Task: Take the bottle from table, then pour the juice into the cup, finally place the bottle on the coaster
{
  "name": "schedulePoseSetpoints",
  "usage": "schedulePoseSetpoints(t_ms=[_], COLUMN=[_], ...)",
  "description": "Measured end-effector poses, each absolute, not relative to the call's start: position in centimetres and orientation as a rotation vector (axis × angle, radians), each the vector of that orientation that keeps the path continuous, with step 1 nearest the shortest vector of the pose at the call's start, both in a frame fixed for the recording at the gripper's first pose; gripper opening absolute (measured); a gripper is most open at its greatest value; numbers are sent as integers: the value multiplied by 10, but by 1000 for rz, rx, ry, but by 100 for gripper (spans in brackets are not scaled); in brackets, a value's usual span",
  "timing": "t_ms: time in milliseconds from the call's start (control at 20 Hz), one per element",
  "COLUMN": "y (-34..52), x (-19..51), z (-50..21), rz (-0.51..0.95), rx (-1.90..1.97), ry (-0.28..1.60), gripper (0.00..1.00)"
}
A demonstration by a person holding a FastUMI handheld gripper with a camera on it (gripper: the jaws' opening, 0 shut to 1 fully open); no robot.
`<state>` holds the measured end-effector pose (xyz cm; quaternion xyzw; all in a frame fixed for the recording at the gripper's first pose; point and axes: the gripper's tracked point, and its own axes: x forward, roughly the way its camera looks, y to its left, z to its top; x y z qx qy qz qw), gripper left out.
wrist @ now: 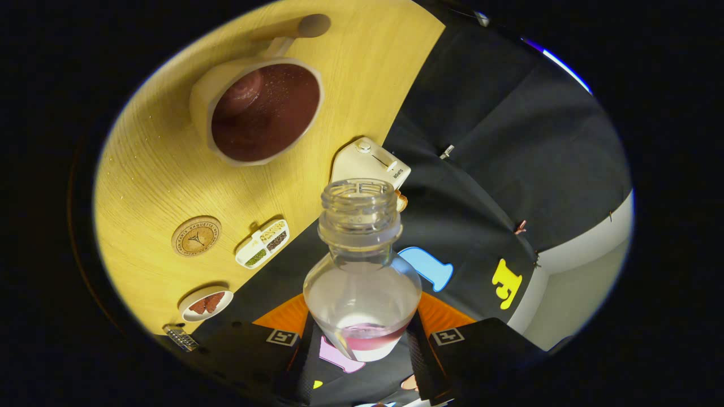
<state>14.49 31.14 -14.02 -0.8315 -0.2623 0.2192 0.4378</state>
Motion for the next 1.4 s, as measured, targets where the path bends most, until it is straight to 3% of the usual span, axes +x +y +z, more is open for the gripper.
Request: schedulePoseSetpoints(t_ms=[700, 1100, 1400], y=[214, 184, 207], x=[185, 210, 223], z=[-40, -111, -159], rz=[384, 439, 494], rx=[-1191, -718, -337], ry=[-243, 128, 251], gripper=[70, 71, 71])
